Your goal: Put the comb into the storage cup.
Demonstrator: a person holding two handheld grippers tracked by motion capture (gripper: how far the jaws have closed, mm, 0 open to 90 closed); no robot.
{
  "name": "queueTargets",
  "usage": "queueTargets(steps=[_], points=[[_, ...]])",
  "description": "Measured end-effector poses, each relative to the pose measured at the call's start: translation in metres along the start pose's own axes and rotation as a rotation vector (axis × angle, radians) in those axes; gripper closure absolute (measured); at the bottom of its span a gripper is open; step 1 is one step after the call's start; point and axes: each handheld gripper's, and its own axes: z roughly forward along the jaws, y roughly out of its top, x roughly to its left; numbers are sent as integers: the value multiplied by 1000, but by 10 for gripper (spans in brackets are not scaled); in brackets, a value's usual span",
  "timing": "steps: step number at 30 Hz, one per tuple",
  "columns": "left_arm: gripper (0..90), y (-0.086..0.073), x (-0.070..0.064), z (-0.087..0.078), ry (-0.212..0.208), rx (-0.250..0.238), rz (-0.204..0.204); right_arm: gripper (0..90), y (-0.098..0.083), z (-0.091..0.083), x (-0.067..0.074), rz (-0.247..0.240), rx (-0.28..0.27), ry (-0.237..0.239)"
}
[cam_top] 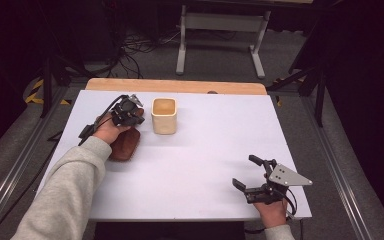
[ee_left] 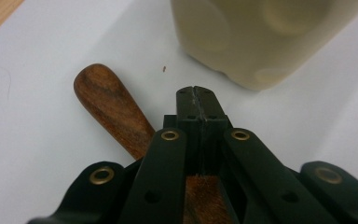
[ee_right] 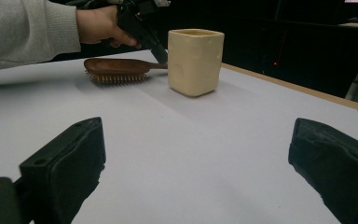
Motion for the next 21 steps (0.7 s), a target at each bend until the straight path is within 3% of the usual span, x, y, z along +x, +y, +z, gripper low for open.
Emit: queueTargets(steps=[9,15,21], points=[[900,5,-1,7,12,95,-8,44,0,0,1,0,4,3],[900,4,0,9,63,129,9,44,0,1,1,3,2,6],[900,3,0,12,60,149,14,44,0,1,1,1,-2,8]])
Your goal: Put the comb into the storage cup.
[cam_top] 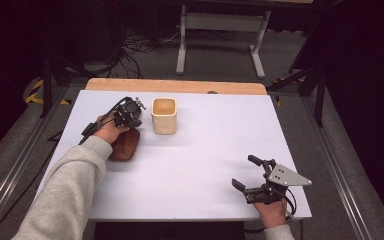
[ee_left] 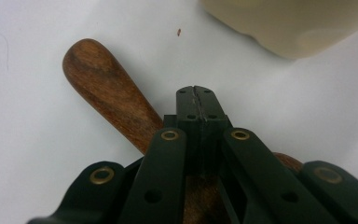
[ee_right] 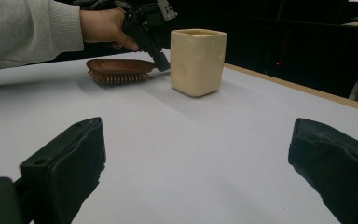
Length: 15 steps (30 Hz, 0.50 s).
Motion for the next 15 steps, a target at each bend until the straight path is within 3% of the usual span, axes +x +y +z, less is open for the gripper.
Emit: queueTargets(steps=[4,15], points=[[900,-3,3,0,1,15,9,44,0,0,0,0,1,0],[900,-17,14,-8,9,35,-56,44,0,2,0,-2,2,6]])
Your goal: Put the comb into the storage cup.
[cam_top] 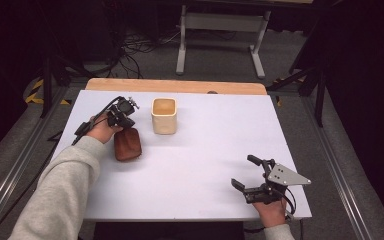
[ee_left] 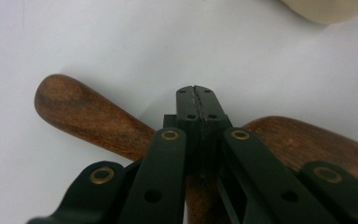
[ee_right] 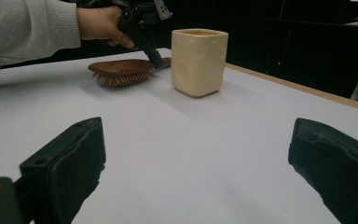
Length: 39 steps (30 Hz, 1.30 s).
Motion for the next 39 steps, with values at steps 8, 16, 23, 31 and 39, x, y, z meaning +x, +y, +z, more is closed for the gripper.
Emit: queueTargets(steps=[8,16,23,31,39], points=[[900,-14,8,-3,4,11,-34,44,1,2,0,-1,1,6],[900,-27,14,-5,-4,42,-48,44,1,3,-1,2,-1,7],[900,-36,14,-9,-4,70,-47,44,1,4,-1,2,-2,9],[900,-47,12,-14,-10,101,-38,44,1,5,-2,4,-5,12],[900,-56,13,-19,-44,113,-45,44,2,6,-2,5,-6,15]])
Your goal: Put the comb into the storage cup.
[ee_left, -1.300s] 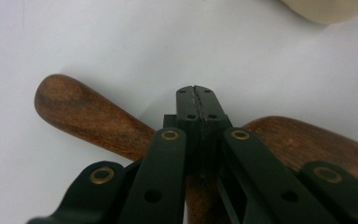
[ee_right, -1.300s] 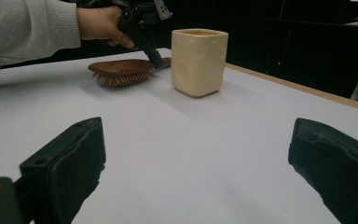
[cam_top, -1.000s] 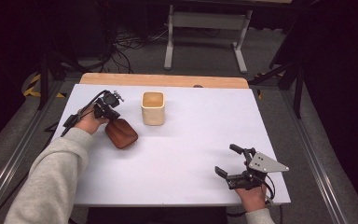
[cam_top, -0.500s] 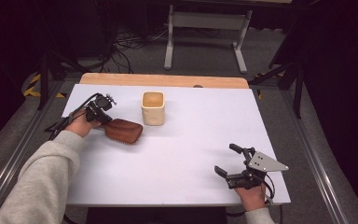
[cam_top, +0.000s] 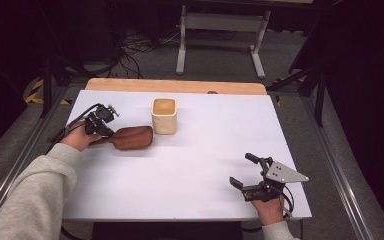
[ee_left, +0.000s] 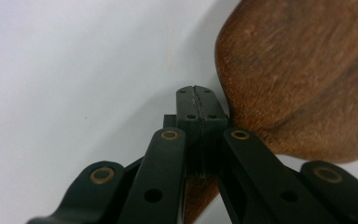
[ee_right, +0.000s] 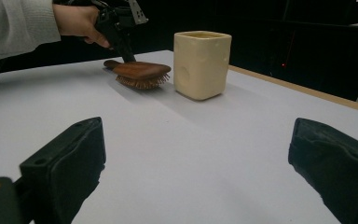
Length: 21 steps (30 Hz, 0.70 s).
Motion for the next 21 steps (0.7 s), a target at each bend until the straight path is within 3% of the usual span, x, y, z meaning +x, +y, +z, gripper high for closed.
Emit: queueTargets(steps=[13,21], points=[[900,-13,-11,-6,-40,40,22,44,1,1,0,-1,-2,4],[900,-19,-18,-10,-62,50,-1,44,1,1,0,-3,-4,3]])
